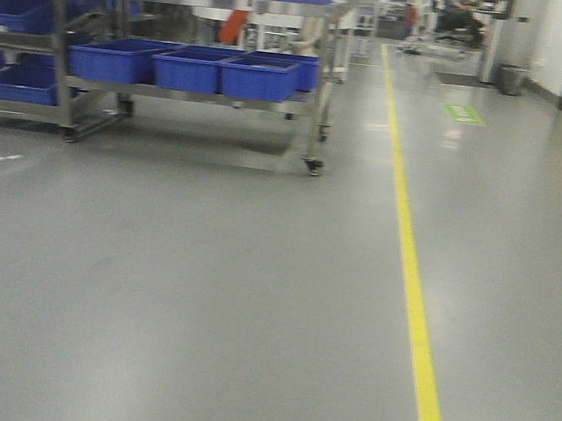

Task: Pick and sort blue part to right shelf
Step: 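Drive the base away from the table holding both blue parts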

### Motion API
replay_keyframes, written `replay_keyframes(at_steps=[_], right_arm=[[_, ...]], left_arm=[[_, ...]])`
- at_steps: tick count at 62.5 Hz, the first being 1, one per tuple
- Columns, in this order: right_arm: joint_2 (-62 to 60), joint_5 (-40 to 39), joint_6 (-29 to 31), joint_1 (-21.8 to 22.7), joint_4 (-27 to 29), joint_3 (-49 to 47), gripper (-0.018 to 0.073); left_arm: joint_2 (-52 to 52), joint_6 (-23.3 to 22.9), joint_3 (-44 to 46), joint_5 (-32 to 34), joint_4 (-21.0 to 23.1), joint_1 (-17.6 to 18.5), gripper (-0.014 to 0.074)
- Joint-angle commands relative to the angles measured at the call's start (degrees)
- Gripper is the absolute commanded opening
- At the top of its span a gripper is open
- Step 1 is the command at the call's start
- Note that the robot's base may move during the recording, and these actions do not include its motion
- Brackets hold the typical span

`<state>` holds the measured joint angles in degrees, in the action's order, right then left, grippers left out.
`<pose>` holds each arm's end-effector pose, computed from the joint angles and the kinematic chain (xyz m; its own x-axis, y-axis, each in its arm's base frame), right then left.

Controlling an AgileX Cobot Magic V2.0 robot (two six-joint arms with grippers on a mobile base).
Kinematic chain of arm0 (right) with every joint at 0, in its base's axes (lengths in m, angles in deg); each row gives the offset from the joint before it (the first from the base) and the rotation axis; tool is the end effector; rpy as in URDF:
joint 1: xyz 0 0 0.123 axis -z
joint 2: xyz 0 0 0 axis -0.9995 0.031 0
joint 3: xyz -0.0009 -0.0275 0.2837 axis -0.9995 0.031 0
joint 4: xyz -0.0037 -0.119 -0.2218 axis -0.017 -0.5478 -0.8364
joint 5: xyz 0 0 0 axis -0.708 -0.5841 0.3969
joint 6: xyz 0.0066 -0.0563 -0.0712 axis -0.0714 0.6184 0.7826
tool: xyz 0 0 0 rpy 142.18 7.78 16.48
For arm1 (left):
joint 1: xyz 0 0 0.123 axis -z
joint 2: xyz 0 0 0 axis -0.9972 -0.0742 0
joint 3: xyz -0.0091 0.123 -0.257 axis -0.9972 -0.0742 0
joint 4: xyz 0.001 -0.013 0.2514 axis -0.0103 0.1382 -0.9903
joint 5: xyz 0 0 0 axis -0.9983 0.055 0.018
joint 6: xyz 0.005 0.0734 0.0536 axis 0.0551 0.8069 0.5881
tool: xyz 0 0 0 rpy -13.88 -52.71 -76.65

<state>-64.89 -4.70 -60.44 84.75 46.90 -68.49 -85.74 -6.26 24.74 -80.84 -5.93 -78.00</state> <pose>0.0645 0.0040 0.2963 0.1351 -0.0270 -0.9905 -0.0562 0.9978 -0.0348 0.0511 -0.0077 0.3406 0.0391 0.0185 -0.9991 0.1426 0.9895 0.0239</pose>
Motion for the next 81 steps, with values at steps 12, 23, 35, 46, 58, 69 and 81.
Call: replay_keyframes(at_steps=[12, 23, 35, 46, 58, 69, 81], right_arm=[[0.5, -5.2, 0.4, 0.4, -0.5, -1.8, 0.0356], [0.5, -5.2, 0.4, 0.4, -0.5, -1.8, 0.0356], [0.5, -5.2, 0.4, 0.4, -0.5, -1.8, 0.0356], [0.5, -5.2, 0.4, 0.4, -0.5, -1.8, 0.0356], [0.5, -5.2, 0.4, 0.4, -0.5, -1.8, 0.0356], [0.5, -5.2, 0.4, 0.4, -0.5, -1.8, 0.0356], [0.5, -5.2, 0.4, 0.4, -0.5, -1.8, 0.0356]], left_arm=[[-0.6, 0.0, 1.7, 5.3, 0.1, 0.0, 0.0386], [-0.6, 0.0, 1.7, 5.3, 0.1, 0.0, 0.0386], [-0.6, 0.0, 1.7, 5.3, 0.1, 0.0, 0.0386], [-0.6, 0.0, 1.7, 5.3, 0.1, 0.0, 0.0386], [-0.6, 0.0, 1.7, 5.3, 0.1, 0.0, 0.0386], [-0.6, 0.0, 1.7, 5.3, 0.1, 0.0, 0.0386], [-0.6, 0.0, 1.7, 5.3, 0.1, 0.0, 0.0386]])
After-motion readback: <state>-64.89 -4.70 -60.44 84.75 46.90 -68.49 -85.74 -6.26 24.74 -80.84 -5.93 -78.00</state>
